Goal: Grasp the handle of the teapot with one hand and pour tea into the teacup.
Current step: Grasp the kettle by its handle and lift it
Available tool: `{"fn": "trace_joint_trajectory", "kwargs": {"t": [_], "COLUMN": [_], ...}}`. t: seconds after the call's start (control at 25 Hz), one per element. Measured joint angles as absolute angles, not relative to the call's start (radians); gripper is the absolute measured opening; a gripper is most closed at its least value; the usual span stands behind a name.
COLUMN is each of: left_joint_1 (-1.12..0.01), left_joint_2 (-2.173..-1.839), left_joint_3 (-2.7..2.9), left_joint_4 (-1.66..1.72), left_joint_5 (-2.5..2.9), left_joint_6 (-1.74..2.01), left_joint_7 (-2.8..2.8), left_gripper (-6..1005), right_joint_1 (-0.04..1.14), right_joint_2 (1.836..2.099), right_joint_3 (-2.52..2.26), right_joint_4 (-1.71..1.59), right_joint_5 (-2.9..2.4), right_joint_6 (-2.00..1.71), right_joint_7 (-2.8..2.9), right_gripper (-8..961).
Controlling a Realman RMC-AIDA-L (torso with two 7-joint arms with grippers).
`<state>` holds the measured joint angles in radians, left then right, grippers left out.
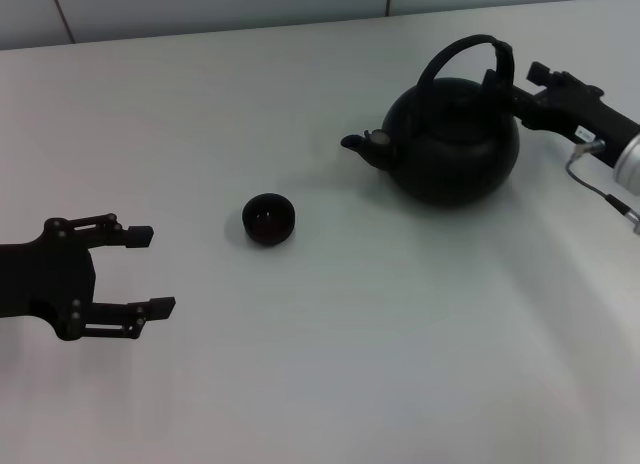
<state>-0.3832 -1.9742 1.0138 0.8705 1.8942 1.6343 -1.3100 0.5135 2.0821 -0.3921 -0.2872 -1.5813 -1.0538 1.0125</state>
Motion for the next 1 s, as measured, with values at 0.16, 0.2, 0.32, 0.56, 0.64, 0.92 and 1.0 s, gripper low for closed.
{"fn": "trace_joint_trajectory", "kwargs": {"t": [0.16,0.2,0.32,0.56,0.64,0.92,1.0], "left_joint_1": [-0.384,-0.384,-0.384,-0.383,-0.382,-0.383,-0.383], "left_joint_2": [-1.972,-1.972,-1.973,-1.972,-1.972,-1.972,-1.973], "left_joint_3": [1.004,1.001,0.993,0.991,0.991,0.991,0.991], "left_joint_4": [0.877,0.879,0.882,0.882,0.882,0.882,0.882], "left_joint_5": [1.893,1.894,1.896,1.897,1.897,1.898,1.898], "left_joint_6": [1.636,1.636,1.636,1.635,1.635,1.633,1.633], "left_joint_7": [-1.310,-1.310,-1.310,-1.310,-1.310,-1.310,-1.310], "left_gripper": [860,860,860,860,860,860,860], "right_joint_1": [0.532,0.536,0.542,0.543,0.543,0.545,0.545], "right_joint_2": [2.082,2.082,2.082,2.081,2.081,2.082,2.081], "right_joint_3": [-0.394,-0.394,-0.394,-0.385,-0.384,-0.383,-0.385], "right_joint_4": [-0.278,-0.277,-0.275,-0.274,-0.274,-0.275,-0.274], "right_joint_5": [-1.582,-1.582,-1.581,-1.581,-1.580,-1.580,-1.580], "right_joint_6": [-1.052,-1.049,-1.033,-1.027,-1.027,-1.026,-1.026], "right_joint_7": [1.009,1.009,1.009,1.008,1.008,1.008,1.008], "right_gripper": [797,796,792,784,781,772,769]}}
